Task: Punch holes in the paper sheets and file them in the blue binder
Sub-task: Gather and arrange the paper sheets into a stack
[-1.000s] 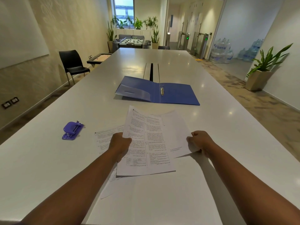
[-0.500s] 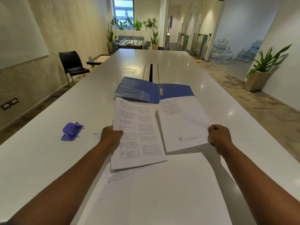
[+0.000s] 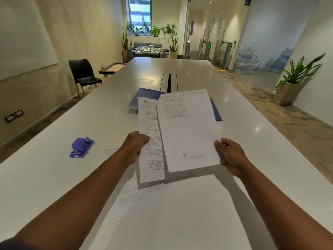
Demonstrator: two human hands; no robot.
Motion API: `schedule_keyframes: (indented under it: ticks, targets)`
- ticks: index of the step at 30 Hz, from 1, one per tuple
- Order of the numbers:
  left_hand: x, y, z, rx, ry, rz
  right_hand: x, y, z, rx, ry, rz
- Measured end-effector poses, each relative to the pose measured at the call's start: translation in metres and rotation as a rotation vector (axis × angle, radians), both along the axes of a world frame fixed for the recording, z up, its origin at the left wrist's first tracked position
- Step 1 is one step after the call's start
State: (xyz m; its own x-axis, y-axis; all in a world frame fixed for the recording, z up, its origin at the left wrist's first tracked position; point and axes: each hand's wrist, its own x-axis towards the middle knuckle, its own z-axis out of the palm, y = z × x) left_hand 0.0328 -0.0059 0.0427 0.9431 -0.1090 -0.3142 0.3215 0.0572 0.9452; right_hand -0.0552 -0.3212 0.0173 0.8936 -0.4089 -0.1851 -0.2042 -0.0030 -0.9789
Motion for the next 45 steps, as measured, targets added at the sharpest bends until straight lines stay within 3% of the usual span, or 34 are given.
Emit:
schedule_keyframes:
  ticks: [14, 23, 31, 45]
  targets:
    - [-0.015, -0.026, 0.01, -0.096, -0.156, 0.018, 0.005, 0.044, -0.003, 0.047, -0.07, 0.143]
    - [-0.025, -0.03, 0.007, 0.11, -0.358, 0.122, 0.002, 0.047, 0.001, -0.002, -0.119, 0.122]
    - [-0.03, -0.031, 0.015, 0.068, -0.539, 0.076, 0.0, 0.047, 0.032, 0.001, -0.293, 0.179]
    - [-0.028, -0.031, 0.016, 0.009, -0.555, 0.039, -0.004, 0.053, 0.03, 0.02, -0.305, 0.214]
